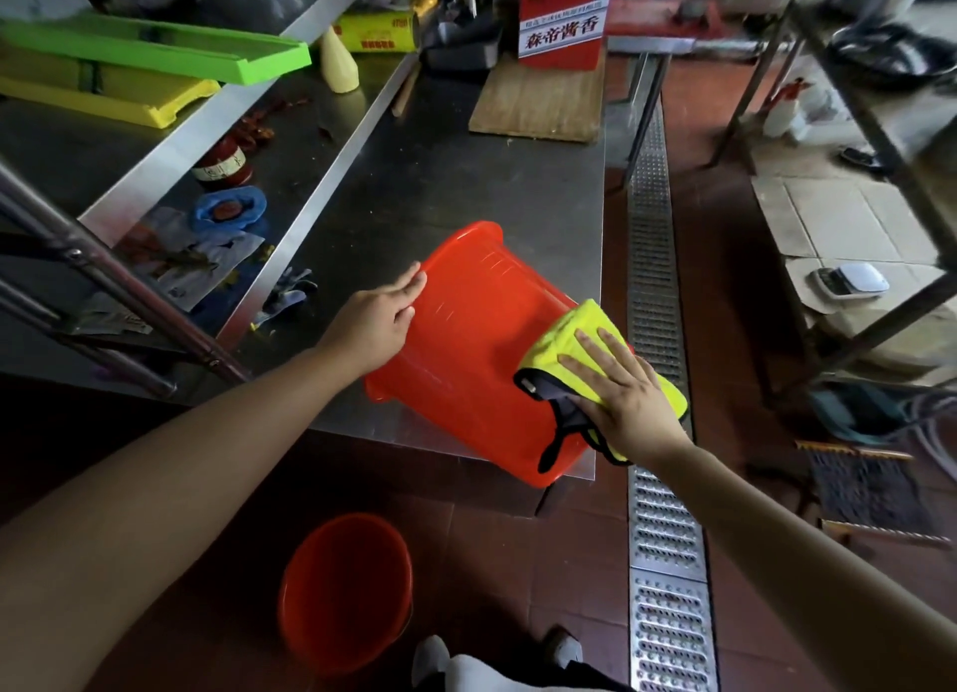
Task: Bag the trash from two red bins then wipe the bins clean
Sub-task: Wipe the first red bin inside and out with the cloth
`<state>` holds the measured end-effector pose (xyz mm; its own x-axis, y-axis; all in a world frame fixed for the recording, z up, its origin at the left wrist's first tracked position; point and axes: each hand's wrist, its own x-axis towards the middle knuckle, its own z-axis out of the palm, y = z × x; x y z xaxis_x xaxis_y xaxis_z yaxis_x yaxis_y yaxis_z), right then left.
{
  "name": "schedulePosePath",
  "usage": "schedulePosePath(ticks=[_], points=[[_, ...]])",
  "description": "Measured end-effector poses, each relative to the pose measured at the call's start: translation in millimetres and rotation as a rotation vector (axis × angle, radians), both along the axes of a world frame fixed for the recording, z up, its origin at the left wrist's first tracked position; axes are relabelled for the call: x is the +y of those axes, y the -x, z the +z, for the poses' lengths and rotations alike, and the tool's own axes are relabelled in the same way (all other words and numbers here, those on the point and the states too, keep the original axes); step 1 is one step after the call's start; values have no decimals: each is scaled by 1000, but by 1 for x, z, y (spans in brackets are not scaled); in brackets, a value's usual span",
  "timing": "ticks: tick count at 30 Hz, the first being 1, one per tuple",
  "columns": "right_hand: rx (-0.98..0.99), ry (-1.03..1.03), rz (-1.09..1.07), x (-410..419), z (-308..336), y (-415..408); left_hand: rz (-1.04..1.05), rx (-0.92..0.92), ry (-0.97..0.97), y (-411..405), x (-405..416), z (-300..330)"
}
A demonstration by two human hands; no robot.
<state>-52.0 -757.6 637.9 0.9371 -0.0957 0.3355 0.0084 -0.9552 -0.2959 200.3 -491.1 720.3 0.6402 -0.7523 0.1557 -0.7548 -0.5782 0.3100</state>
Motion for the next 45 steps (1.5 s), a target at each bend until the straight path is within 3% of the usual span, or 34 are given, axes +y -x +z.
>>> schedulePosePath(ticks=[3,6,10,22,28,35,39,45], points=[[-49,-74,-53,0,-3,-3,104,-189,-211,18,-17,1],[-89,-151,-94,0,-7,-7,76,-285,-228,68,-37,-15],[-138,-287,-187,0,-10,-9,-82,-229,-186,146,-50,-71],[-156,-531,-281,-9,-21,16,189,-117,-168,200,-109,-105],[-161,-550,-272,-18,-25,29,300,-57,-197,209,-134,-94],[-197,-628,-465,-41,-42,52,339,-61,-306,190,-137,-79],[-150,-651,-416,-41,-51,56,290,-43,-320,176,-137,-58],[-189,-618,-200,-13,-21,16,332,165,-239,151,-137,-3]])
